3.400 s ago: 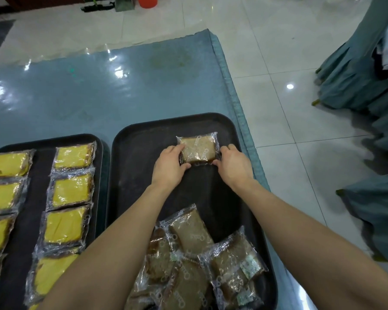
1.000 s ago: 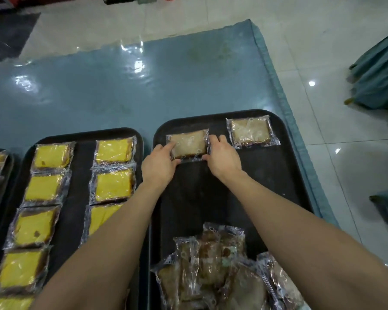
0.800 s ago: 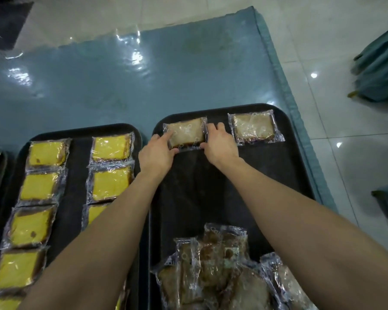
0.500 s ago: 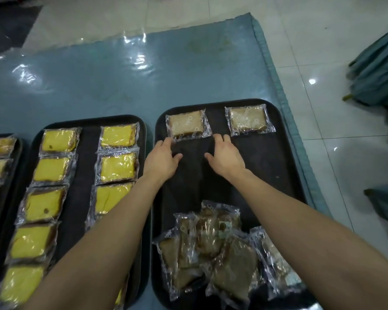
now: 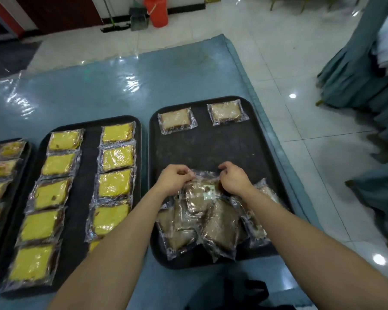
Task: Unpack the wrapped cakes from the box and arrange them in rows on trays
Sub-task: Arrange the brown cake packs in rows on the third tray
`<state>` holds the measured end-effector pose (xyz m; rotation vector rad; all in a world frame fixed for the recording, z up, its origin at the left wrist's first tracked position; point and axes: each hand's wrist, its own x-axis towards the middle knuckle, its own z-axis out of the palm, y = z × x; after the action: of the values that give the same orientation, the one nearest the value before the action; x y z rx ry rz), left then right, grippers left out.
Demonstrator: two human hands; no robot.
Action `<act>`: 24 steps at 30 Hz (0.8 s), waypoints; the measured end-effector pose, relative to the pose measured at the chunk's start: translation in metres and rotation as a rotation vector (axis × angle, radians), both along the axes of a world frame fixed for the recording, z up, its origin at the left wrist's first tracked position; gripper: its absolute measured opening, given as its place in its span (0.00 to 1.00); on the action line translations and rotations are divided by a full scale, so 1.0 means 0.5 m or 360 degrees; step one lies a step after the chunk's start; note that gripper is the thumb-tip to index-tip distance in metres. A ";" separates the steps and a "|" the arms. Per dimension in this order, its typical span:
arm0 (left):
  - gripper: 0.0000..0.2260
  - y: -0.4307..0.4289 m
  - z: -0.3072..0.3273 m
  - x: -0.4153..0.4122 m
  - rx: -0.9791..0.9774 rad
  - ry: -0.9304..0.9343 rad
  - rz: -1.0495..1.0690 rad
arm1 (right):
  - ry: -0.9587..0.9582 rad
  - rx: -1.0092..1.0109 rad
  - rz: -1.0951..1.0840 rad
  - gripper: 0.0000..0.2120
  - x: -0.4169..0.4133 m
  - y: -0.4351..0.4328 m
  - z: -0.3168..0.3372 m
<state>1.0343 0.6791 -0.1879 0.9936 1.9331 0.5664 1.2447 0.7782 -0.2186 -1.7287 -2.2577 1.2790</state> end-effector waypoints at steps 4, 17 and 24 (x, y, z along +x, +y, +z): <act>0.06 0.011 0.047 -0.022 0.0401 -0.0071 0.0358 | 0.0087 -0.0119 -0.0189 0.17 0.011 0.012 0.017; 0.08 0.000 0.097 -0.057 0.0685 -0.0593 0.0753 | 0.0642 -0.0350 -0.0593 0.13 0.001 0.008 0.010; 0.23 -0.008 0.042 -0.042 0.0178 -0.0100 0.0332 | 0.0472 -0.0228 -0.0256 0.22 -0.004 -0.008 0.013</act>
<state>1.0133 0.6753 -0.1668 0.8366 1.9789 0.8224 1.2430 0.7740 -0.2122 -1.5955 -1.8689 1.5727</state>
